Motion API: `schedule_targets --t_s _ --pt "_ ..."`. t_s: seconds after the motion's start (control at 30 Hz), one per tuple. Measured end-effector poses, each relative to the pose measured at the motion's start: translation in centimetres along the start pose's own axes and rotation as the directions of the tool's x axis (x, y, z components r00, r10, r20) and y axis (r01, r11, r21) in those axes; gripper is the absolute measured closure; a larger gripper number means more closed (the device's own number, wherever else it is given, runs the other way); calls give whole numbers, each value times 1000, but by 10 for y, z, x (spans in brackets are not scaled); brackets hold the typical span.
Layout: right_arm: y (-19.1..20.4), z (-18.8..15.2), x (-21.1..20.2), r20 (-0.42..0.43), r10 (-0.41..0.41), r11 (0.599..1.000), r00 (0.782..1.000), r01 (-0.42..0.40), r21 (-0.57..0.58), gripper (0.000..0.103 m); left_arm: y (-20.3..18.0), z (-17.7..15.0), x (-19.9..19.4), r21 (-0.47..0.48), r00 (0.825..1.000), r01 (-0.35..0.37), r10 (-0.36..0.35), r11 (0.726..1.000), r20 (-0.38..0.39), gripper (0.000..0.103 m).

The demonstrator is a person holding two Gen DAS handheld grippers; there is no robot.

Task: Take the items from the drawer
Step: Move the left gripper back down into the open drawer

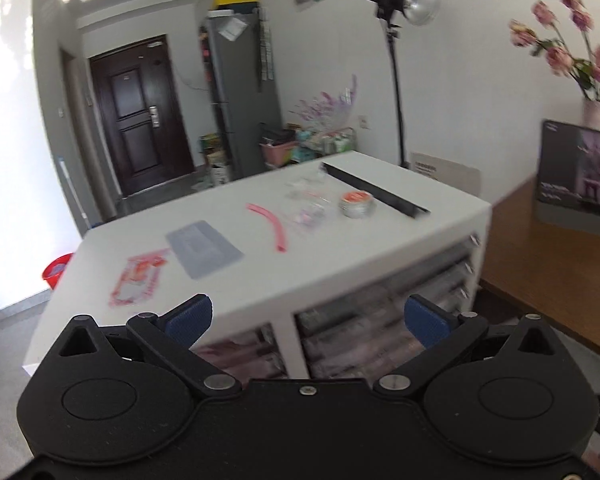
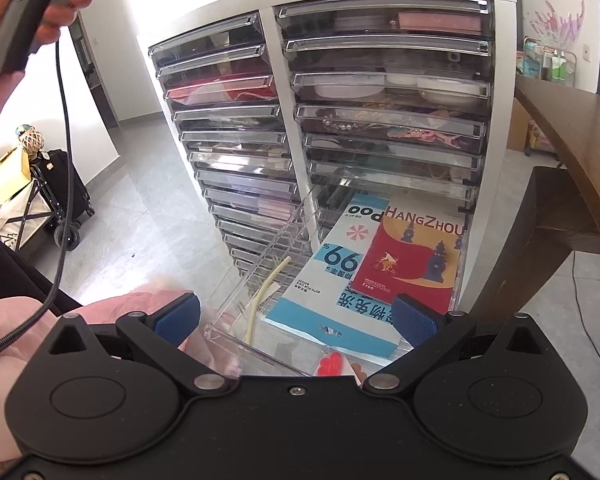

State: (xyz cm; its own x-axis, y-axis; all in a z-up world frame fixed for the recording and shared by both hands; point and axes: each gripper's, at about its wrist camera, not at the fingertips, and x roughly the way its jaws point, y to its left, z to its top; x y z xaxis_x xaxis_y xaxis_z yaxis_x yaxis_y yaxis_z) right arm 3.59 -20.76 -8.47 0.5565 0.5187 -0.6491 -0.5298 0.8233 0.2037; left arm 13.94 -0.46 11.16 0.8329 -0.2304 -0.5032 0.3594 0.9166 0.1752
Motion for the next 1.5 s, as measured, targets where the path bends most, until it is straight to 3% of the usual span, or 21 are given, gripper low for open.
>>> schedule_targets --t_s 0.2,0.33,0.57,0.93,1.13,1.33,1.5 --pt "4 -3 4 -25 -25 999 999 24 -22 0 -43 -43 5 85 994 70 -62 994 -90 0" --pt "4 -7 3 -54 -31 999 998 32 5 0 -56 -65 12 150 990 53 -32 987 -139 0" --pt "4 -13 3 -105 -41 998 994 46 50 0 -60 -87 15 154 980 90 -60 984 -191 0" --pt "-2 -15 11 -169 -40 996 985 53 72 0 -79 -115 58 188 953 168 -111 968 -282 0" --pt "-3 -16 13 -183 -38 996 982 52 74 0 -99 -138 85 224 919 251 -159 942 -361 0" --pt "-5 -16 15 -196 -35 996 980 51 77 0 -92 -155 111 152 879 241 -149 959 -453 3" --pt "-6 -17 17 -206 -33 996 978 50 80 0 -76 -166 131 -40 812 199 -187 979 -554 23"
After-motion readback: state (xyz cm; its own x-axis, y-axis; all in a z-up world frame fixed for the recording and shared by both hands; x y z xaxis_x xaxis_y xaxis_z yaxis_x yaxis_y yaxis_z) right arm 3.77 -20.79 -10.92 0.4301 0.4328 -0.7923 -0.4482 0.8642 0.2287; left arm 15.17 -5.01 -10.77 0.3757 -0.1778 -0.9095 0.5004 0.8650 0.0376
